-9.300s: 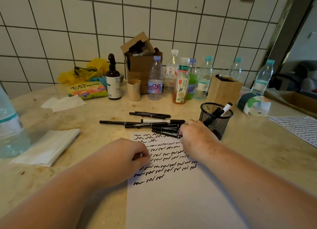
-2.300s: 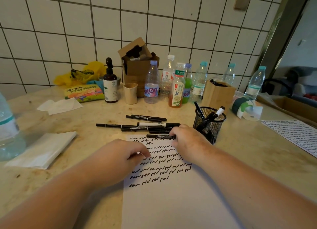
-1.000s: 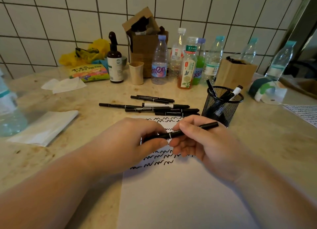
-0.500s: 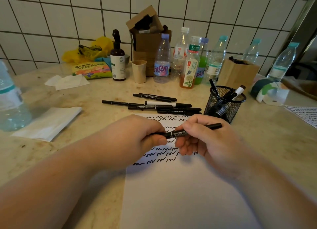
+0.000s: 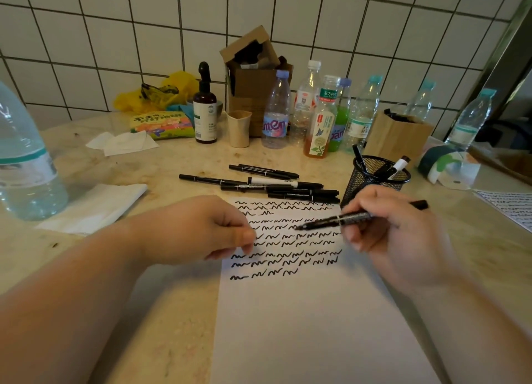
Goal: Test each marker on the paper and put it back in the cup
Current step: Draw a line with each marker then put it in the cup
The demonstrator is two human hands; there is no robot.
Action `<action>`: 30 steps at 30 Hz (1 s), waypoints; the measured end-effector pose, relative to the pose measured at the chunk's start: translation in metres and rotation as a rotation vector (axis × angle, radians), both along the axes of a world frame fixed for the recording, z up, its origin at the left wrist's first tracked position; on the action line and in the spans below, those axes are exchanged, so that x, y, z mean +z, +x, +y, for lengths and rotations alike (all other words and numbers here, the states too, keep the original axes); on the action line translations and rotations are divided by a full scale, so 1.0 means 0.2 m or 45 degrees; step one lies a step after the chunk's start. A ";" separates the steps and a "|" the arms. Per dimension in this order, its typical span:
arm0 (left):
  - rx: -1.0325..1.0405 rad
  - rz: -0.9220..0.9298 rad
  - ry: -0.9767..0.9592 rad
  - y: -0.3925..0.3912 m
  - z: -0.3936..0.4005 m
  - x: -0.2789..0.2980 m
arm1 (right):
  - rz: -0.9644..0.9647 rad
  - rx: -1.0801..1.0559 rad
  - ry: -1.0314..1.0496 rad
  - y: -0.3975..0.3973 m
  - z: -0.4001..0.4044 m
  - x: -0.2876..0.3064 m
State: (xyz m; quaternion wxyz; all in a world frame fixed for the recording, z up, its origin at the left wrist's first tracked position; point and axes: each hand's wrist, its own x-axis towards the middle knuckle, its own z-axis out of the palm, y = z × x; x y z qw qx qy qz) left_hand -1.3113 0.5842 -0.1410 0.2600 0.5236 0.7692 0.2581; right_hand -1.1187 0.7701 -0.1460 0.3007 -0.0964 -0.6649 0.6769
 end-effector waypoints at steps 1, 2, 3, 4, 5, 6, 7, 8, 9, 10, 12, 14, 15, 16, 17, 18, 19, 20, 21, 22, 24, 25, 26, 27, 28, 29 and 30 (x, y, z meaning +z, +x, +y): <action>0.077 0.060 0.026 0.00 0.02 -0.01 | -0.041 0.014 -0.004 0.00 -0.01 0.03; 0.123 0.126 0.039 0.02 0.04 -0.02 | -0.119 0.030 0.024 0.00 -0.02 0.05; 0.147 0.181 0.041 0.03 0.05 -0.03 | -0.225 0.032 0.090 0.00 -0.03 0.08; 0.164 0.217 0.040 0.04 0.06 -0.03 | -0.330 0.017 0.170 0.00 -0.04 0.10; 0.176 0.245 0.038 0.05 0.06 -0.04 | -0.405 -0.008 0.235 0.01 -0.05 0.11; 0.185 0.271 0.037 0.05 0.06 -0.04 | -0.448 -0.046 0.272 0.01 -0.06 0.10; 0.189 0.298 0.035 0.04 0.06 -0.05 | -0.474 -0.093 0.298 0.01 -0.06 0.09; 0.188 0.327 0.034 0.04 0.05 -0.05 | -0.493 -0.141 0.316 0.02 -0.07 0.06; 0.181 0.359 0.033 0.04 0.05 -0.05 | -0.508 -0.182 0.312 0.02 -0.07 0.03; 0.170 0.393 0.034 0.03 0.06 -0.05 | -0.509 -0.208 0.266 0.03 -0.08 -0.01; 0.145 0.448 0.043 0.03 0.06 -0.06 | -0.479 -0.218 0.100 0.03 -0.08 -0.05; 0.138 0.470 0.069 0.03 0.07 -0.07 | -0.479 -0.218 0.021 0.03 -0.08 -0.07; 0.138 0.476 0.079 0.03 0.07 -0.08 | -0.486 -0.226 0.021 0.03 -0.08 -0.08; 0.137 0.480 0.082 0.03 0.07 -0.08 | -0.492 -0.233 0.031 0.03 -0.07 -0.09; 0.133 0.485 0.079 0.03 0.07 -0.08 | -0.503 -0.232 0.039 0.02 -0.07 -0.10; 0.126 0.488 0.074 0.03 0.06 -0.08 | -0.516 -0.221 0.041 0.02 -0.07 -0.10; 0.120 0.488 0.070 0.03 0.07 -0.09 | -0.525 -0.206 0.040 0.02 -0.07 -0.11; 0.116 0.481 0.070 0.03 0.07 -0.09 | -0.529 -0.194 0.036 0.02 -0.08 -0.11; 0.113 0.471 0.073 0.03 0.07 -0.09 | -0.529 -0.186 0.033 0.02 -0.08 -0.11; 0.110 0.462 0.078 0.03 0.07 -0.09 | -0.527 -0.181 0.030 0.02 -0.07 -0.12; 0.100 0.453 0.074 0.03 0.07 -0.10 | -0.525 -0.172 0.024 0.02 -0.07 -0.12; 0.097 0.449 0.066 0.03 0.07 -0.10 | -0.525 -0.171 0.028 0.02 -0.07 -0.12; 0.098 0.446 0.058 0.02 0.07 -0.11 | -0.524 -0.170 0.033 0.02 -0.07 -0.12; 0.099 0.444 0.053 0.02 0.07 -0.11 | -0.524 -0.169 0.038 0.01 -0.06 -0.13; 0.097 0.443 0.052 0.02 0.08 -0.12 | -0.525 -0.166 0.044 0.01 -0.06 -0.13; 0.095 0.444 0.051 0.02 0.08 -0.12 | -0.529 -0.162 0.052 0.01 -0.06 -0.13; 0.094 0.446 0.049 0.02 0.08 -0.12 | -0.532 -0.159 0.058 0.01 -0.06 -0.13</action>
